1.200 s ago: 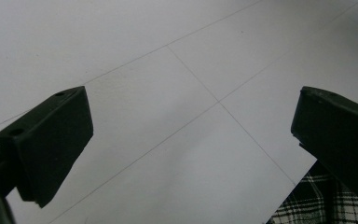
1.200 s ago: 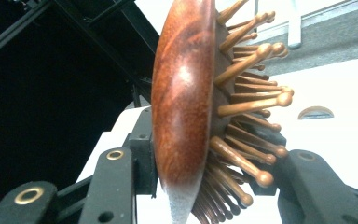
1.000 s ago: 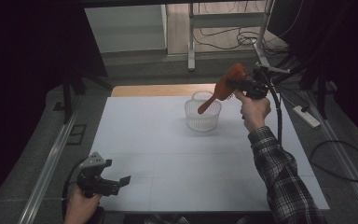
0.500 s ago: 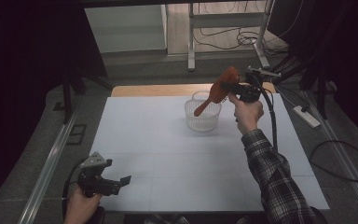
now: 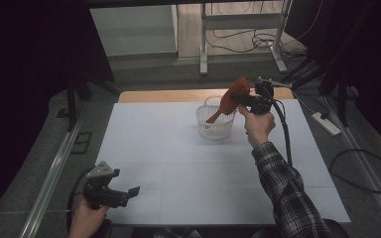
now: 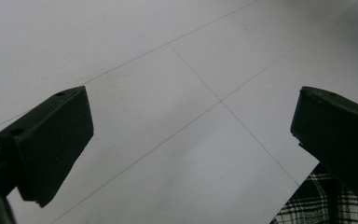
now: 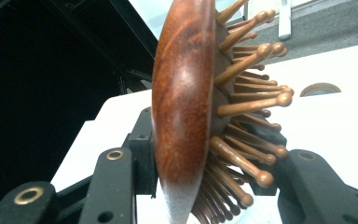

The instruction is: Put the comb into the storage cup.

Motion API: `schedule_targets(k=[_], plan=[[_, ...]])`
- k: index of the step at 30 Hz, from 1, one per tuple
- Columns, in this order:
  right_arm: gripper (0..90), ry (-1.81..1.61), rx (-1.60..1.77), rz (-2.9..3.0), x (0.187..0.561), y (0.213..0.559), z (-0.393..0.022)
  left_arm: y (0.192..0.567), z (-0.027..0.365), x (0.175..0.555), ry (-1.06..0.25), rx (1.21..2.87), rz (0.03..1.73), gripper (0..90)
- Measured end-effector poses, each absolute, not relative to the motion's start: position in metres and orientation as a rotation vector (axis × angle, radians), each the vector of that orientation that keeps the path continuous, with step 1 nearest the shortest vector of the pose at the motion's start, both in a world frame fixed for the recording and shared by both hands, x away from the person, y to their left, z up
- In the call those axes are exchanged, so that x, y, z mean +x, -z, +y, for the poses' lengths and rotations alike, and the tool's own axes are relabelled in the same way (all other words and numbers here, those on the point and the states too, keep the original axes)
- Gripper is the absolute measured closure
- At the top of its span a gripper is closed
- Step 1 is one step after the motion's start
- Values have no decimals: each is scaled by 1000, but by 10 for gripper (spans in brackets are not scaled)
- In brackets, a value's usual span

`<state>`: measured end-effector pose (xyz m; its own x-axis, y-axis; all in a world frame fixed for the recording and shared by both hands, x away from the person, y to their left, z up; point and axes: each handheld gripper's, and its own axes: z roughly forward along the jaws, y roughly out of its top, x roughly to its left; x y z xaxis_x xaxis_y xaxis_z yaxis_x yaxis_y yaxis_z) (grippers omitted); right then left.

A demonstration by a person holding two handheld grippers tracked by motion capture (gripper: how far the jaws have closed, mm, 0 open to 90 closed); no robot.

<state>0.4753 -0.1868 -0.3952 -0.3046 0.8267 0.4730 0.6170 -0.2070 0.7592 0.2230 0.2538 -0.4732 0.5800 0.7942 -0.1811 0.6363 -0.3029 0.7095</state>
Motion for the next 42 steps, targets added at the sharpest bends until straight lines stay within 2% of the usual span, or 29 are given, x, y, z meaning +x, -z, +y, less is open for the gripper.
schedule_targets(k=[24,34,42], plan=[[524,-1525,1737,1823,469,422,-179,473,252,225,-257,2049,1136,2],[466,-1514,1760,1799,467,430,-186,473,251,226,-257,2059,1134,2],[381,-1434,1738,1827,467,431,-190,473,251,226,-260,2059,1137,3]])
